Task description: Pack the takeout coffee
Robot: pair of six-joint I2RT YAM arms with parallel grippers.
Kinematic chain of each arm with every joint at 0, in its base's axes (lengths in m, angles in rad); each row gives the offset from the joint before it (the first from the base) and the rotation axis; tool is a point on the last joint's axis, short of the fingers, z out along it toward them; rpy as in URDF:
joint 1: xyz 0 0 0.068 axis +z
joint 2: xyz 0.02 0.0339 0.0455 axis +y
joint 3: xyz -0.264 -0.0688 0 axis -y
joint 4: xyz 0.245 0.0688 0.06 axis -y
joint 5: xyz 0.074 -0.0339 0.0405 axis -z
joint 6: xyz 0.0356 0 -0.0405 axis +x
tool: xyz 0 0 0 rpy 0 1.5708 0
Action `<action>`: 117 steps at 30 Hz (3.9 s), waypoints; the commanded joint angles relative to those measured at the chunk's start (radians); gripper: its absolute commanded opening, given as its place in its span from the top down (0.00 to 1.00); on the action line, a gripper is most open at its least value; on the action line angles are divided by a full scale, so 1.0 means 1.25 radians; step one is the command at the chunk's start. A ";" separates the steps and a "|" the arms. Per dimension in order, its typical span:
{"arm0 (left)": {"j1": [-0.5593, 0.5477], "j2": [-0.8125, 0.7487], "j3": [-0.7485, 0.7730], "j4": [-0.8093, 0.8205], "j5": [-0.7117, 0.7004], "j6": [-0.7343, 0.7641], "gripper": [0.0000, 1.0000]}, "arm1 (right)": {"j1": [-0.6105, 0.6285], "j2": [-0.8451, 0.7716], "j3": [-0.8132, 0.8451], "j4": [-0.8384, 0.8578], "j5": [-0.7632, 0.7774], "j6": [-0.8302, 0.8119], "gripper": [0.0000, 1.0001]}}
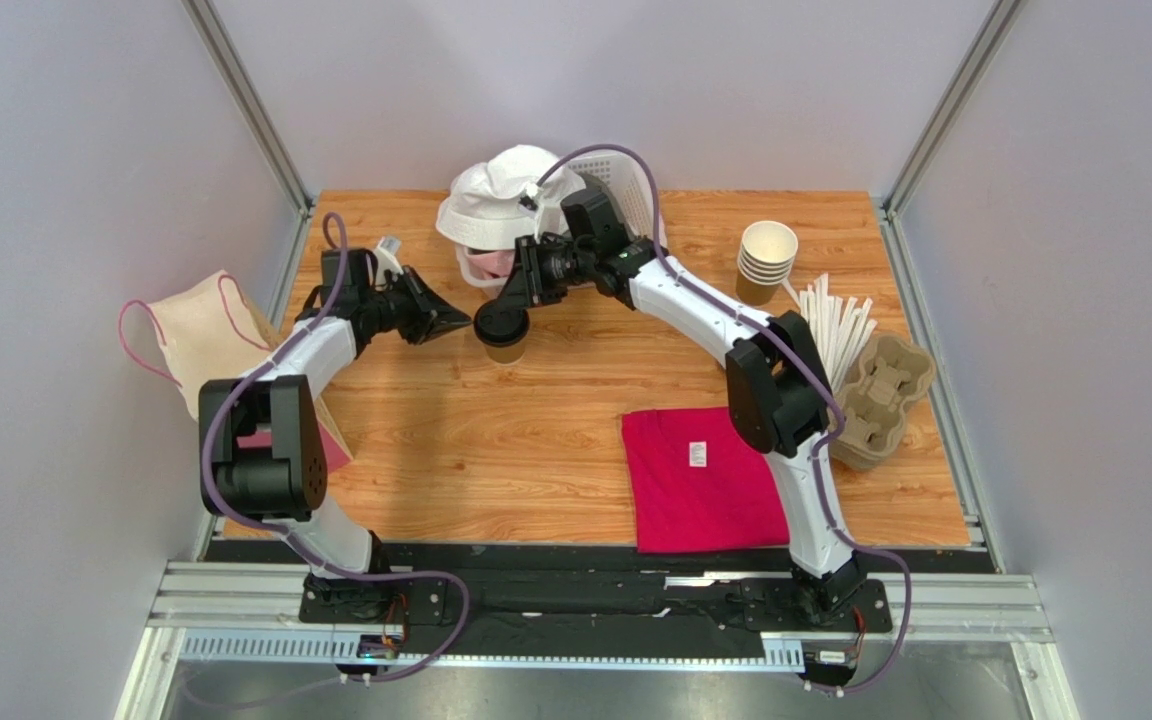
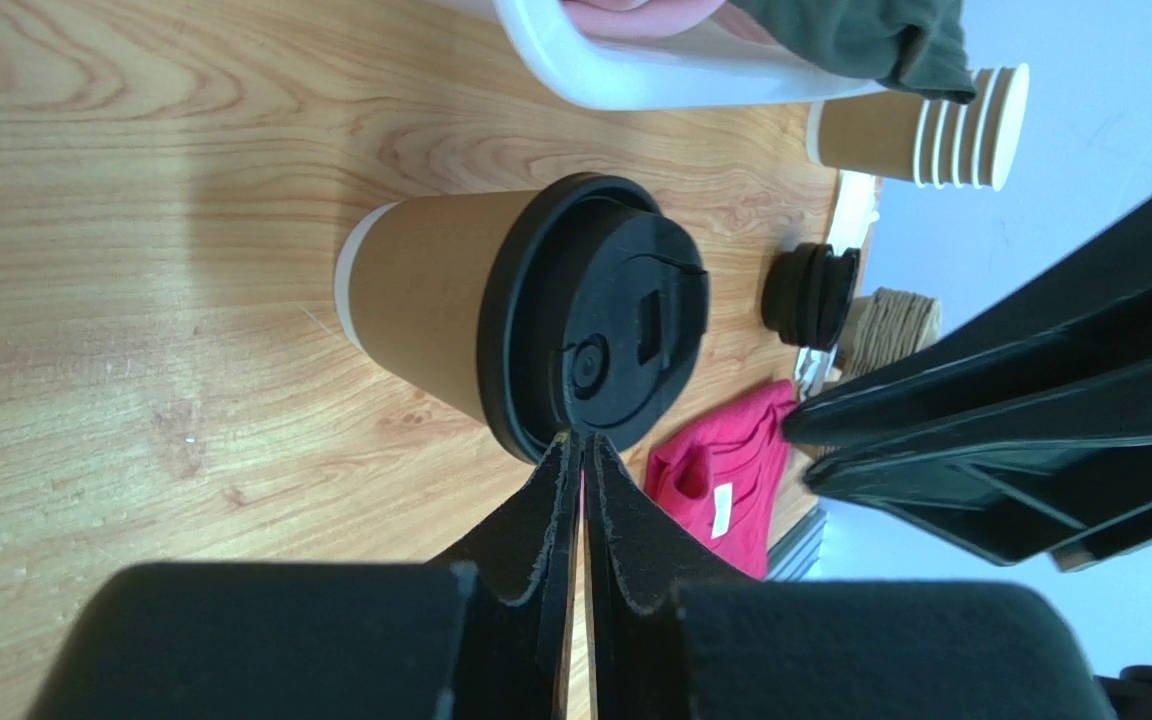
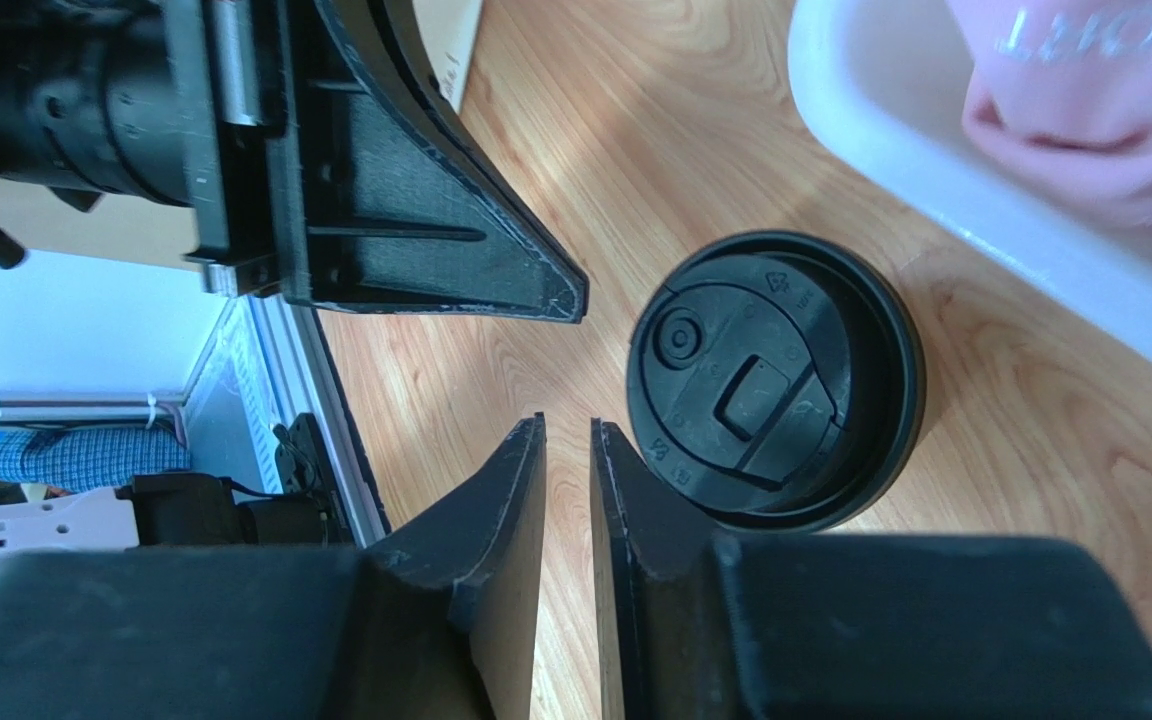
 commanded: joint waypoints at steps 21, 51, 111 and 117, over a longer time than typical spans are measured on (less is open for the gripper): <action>-0.041 0.066 0.049 -0.044 -0.058 0.036 0.89 | 0.000 0.090 -0.005 0.026 0.042 -0.020 0.85; -0.045 0.155 0.070 -0.191 -0.202 0.112 1.00 | -0.010 0.134 -0.036 -0.016 0.065 -0.040 0.87; -0.184 0.003 0.238 -0.267 -0.424 0.259 0.79 | -0.021 0.121 -0.047 -0.025 0.047 -0.042 0.86; -0.185 0.073 0.223 -0.276 -0.417 0.259 0.81 | -0.021 0.122 -0.048 -0.025 0.047 -0.042 0.86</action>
